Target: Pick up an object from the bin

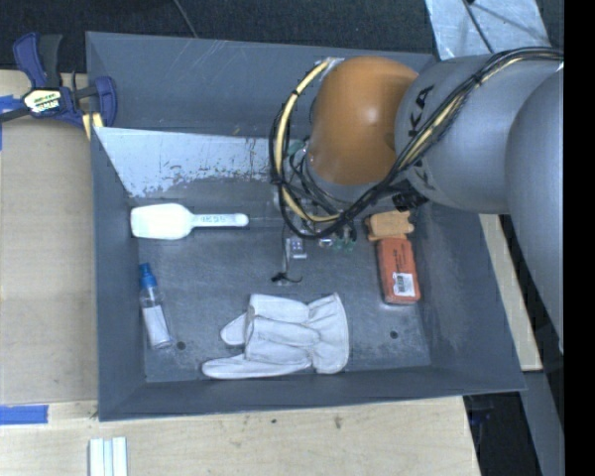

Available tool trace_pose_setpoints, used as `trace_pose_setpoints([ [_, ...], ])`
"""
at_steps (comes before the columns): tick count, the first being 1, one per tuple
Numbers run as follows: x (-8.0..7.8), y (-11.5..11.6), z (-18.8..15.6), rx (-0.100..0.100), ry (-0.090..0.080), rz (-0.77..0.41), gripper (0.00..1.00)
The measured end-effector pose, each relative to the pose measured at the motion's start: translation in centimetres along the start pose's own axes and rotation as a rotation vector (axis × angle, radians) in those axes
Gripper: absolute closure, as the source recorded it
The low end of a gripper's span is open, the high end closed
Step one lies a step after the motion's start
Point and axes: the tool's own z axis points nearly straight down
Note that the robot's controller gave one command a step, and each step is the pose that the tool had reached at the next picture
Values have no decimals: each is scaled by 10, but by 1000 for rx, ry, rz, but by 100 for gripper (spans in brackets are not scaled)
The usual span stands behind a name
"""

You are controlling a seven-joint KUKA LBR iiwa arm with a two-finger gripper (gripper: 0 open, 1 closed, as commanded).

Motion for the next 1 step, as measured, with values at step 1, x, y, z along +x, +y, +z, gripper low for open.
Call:
trace_pose_setpoints([
  [1, -2, 0, -5, -1, -8, 1, 0],
])
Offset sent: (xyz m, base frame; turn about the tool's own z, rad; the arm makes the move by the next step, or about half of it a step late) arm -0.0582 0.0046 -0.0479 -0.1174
